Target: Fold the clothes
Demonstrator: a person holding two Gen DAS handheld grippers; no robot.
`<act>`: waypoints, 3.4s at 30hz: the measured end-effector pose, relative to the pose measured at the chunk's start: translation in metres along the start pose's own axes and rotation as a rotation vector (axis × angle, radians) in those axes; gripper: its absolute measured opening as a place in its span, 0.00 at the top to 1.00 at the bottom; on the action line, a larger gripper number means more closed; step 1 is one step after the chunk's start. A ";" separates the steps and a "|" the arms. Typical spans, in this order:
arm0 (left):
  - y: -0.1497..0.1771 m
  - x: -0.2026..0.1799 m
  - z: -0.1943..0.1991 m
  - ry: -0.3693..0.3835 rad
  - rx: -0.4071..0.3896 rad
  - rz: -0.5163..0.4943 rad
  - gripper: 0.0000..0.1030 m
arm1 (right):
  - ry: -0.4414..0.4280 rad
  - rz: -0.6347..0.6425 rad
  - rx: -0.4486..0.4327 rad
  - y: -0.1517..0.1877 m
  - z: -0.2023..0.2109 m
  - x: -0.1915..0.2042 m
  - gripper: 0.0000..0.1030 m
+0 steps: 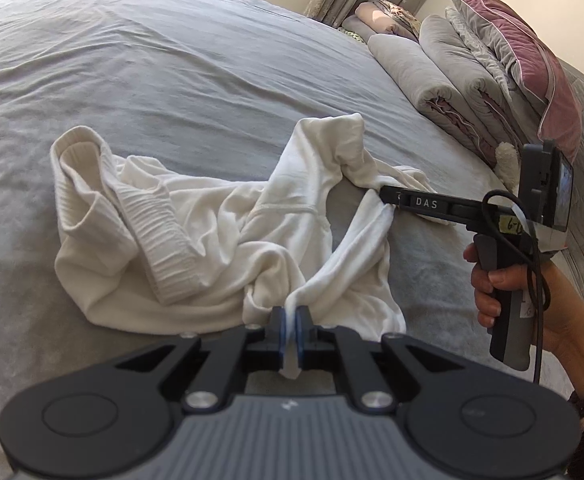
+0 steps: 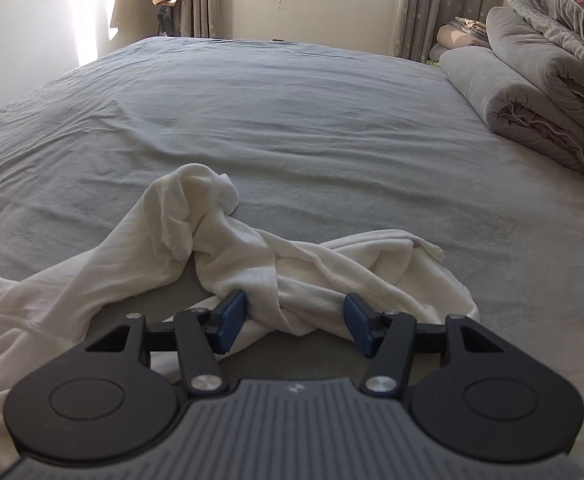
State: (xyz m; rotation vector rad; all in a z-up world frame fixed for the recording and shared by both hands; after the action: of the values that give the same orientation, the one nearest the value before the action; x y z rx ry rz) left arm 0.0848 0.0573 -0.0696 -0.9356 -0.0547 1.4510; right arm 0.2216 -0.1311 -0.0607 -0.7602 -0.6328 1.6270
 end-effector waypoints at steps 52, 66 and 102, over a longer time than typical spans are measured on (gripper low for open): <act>-0.003 0.001 -0.006 -0.011 0.004 0.008 0.94 | -0.163 -0.300 0.104 0.000 -0.010 0.016 0.52; -0.013 -0.033 0.005 0.070 -0.075 -0.068 0.95 | -0.064 -0.372 0.009 0.012 0.056 -0.061 0.86; -0.010 -0.033 0.034 -0.001 -0.211 -0.083 0.62 | 0.112 -0.355 0.087 0.087 0.118 -0.145 0.46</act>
State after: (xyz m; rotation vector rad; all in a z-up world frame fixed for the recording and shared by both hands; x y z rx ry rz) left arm 0.0682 0.0479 -0.0251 -1.0917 -0.2487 1.3865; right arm 0.0929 -0.2893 -0.0306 -0.6303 -0.5763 1.2699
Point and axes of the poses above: each gripper's, at about its wrist camera, not at the fingertips, and z roughly against the way its jaws point, x to its left, y to its underside, the point moved 10 cm from there along -z, roughly the way its jaws point, and after that the axes turned 7 degrees about y, right-handed, at the moved point
